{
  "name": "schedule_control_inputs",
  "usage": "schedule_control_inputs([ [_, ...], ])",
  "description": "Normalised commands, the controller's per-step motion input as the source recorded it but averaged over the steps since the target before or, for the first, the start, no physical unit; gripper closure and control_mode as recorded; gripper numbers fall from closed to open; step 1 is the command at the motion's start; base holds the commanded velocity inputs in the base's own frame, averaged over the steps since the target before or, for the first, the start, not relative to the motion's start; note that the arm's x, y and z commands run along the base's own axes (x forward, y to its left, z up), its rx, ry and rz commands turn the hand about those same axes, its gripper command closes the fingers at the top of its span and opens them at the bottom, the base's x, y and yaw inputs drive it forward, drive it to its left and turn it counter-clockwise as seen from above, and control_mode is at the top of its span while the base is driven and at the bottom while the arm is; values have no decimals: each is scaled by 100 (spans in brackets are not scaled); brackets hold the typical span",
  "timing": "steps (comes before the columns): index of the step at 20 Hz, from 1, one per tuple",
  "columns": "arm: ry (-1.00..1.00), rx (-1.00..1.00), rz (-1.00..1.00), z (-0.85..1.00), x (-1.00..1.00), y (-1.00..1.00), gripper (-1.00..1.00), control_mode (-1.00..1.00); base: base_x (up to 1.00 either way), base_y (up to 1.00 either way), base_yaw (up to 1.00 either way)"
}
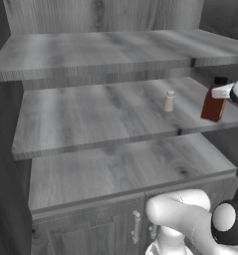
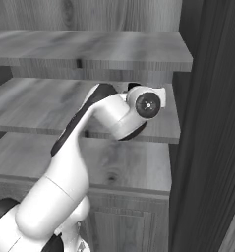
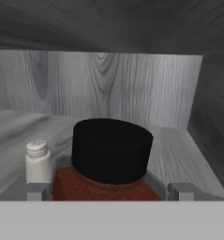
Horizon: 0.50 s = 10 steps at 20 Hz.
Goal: Collect the paprika, mayonnaise, and shaker from the cabinet and place them next to the stove.
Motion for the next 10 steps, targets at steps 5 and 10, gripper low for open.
schedule_control_inputs([
  [5, -2, 0, -3, 3, -80, 20, 100, -100, 0, 0, 0],
  [10, 0, 0, -1, 22, -82, 24, 100, -100, 0, 0, 0],
])
